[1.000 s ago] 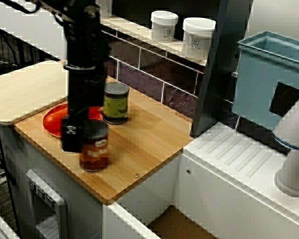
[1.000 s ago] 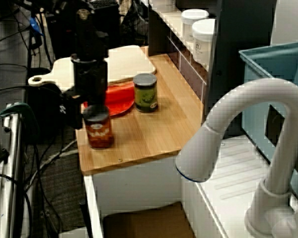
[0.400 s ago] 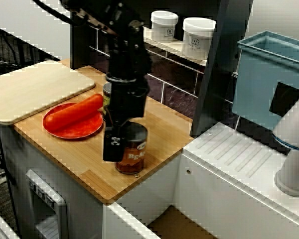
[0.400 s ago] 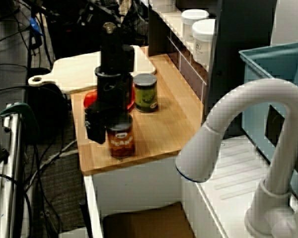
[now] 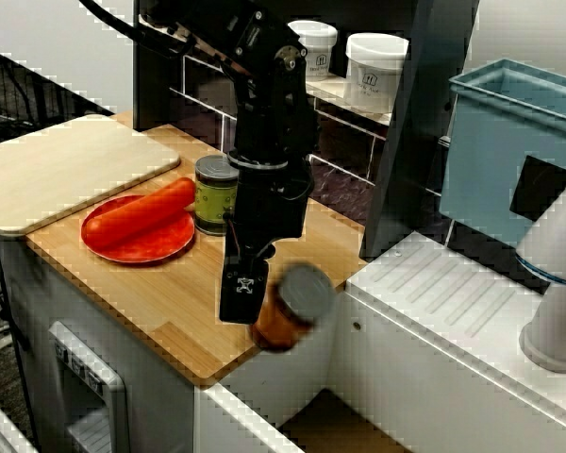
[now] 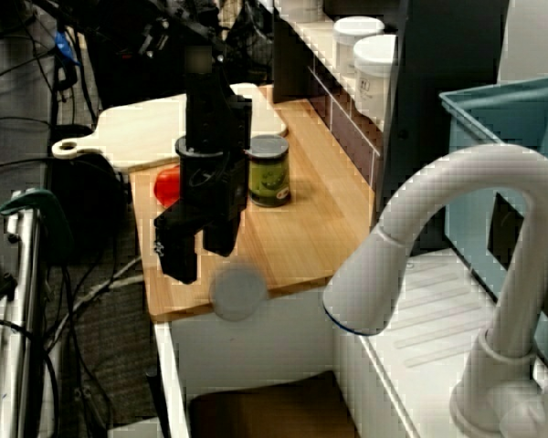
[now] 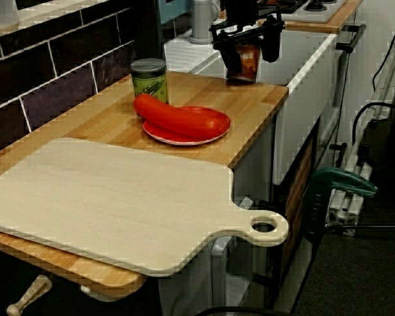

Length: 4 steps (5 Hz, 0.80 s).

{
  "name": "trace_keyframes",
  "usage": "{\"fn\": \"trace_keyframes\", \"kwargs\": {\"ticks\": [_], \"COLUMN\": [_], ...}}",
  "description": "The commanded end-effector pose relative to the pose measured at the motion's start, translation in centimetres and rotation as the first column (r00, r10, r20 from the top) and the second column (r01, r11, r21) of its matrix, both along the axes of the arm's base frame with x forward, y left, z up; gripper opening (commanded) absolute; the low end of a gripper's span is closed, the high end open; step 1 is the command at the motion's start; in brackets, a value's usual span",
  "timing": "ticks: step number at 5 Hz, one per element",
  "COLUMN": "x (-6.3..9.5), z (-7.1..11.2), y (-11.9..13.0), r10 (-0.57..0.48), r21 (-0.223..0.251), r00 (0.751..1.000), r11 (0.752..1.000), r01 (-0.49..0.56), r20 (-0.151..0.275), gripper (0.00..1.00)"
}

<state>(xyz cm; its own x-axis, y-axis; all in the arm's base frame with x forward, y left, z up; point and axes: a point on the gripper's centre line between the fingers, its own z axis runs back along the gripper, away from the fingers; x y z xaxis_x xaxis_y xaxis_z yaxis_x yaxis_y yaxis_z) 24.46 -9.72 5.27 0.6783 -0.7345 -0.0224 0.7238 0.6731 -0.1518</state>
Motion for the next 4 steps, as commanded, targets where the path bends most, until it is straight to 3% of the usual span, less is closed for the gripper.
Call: {"fn": "trace_keyframes", "kwargs": {"ticks": [1, 2, 4], "x": [0.3, 0.4, 2.1], "z": [1.9, 2.9, 4.8], "y": [0.1, 0.8, 5.2], "r10": [-0.01, 0.004, -0.01], "r21": [-0.013, -0.01, 0.027], "r00": [0.998, 0.996, 0.983], "r11": [1.0, 1.0, 1.0], "r01": [0.011, -0.003, 0.005], "r20": [0.058, 0.087, 0.186], "gripper": [1.0, 1.0, 1.0]}}
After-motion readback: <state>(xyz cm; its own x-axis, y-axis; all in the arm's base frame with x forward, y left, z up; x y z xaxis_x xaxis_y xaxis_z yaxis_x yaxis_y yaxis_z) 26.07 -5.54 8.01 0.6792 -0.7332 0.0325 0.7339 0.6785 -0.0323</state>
